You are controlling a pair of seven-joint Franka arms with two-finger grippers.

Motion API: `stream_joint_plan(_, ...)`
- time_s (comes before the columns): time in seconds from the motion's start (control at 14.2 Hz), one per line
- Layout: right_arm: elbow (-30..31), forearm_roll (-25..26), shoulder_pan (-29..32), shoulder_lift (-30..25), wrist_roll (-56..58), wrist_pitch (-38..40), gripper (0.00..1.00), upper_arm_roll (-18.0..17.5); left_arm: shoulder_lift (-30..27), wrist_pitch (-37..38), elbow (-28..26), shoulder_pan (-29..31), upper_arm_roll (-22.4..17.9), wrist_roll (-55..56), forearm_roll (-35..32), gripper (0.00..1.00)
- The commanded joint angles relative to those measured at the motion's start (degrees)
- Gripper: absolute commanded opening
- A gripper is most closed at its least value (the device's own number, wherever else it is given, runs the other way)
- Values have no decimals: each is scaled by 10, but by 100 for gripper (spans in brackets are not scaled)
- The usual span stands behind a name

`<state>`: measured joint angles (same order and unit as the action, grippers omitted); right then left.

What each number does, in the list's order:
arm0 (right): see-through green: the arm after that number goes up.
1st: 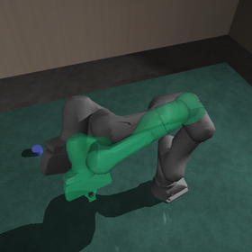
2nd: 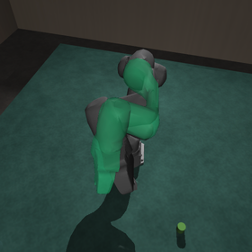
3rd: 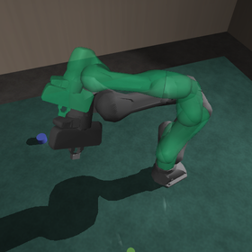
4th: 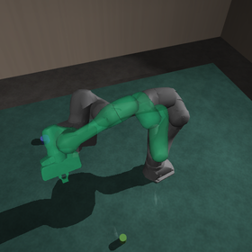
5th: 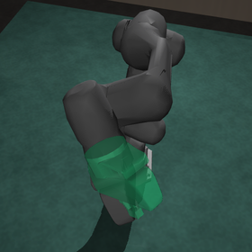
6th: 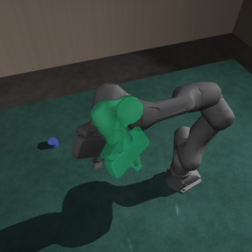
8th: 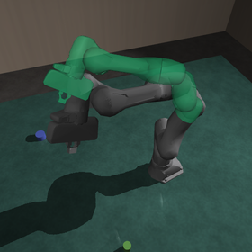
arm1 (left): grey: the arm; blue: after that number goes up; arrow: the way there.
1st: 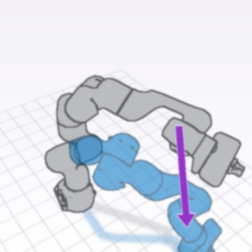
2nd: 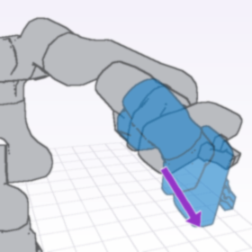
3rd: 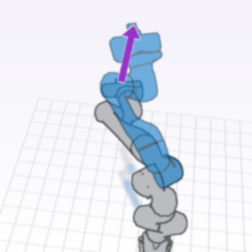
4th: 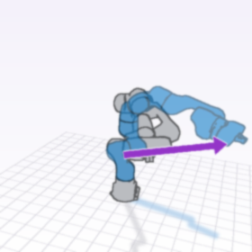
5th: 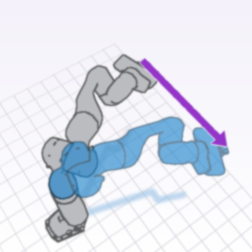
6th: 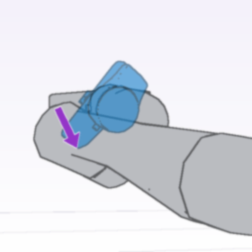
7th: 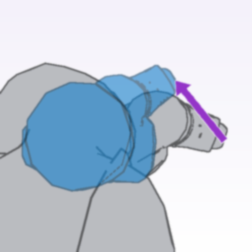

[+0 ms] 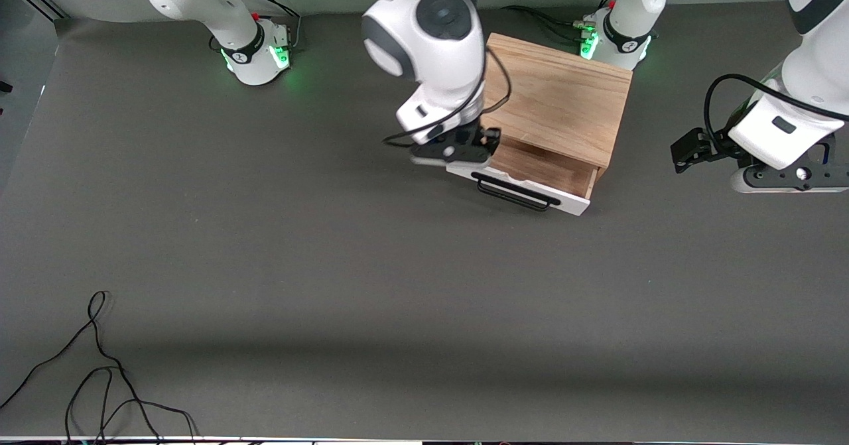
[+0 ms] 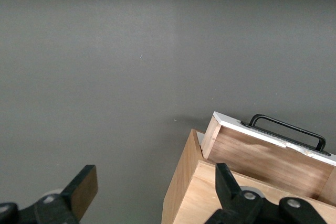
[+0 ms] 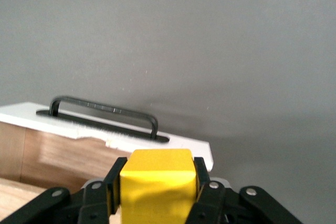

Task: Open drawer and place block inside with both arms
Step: 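Carry the yellow cube with the right gripper over the open drawer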

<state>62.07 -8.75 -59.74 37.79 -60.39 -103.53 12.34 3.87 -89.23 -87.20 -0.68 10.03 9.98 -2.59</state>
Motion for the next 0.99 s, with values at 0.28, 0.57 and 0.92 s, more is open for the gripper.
stream_joint_plan(0.28, -24, 39, -38, 69, -73, -25, 24, 5, -13, -7, -12, -4, -4, -9, 2, 100)
stream_joint_plan(0.57, -25, 37, -38, 75, -81, -38, 24, 4, -13, -6, -12, -3, -4, -10, 2, 100)
stream_joint_plan(0.92, -23, 37, -48, 80, -102, -40, 24, 4, -13, -4, -12, -3, -4, -10, 2, 100)
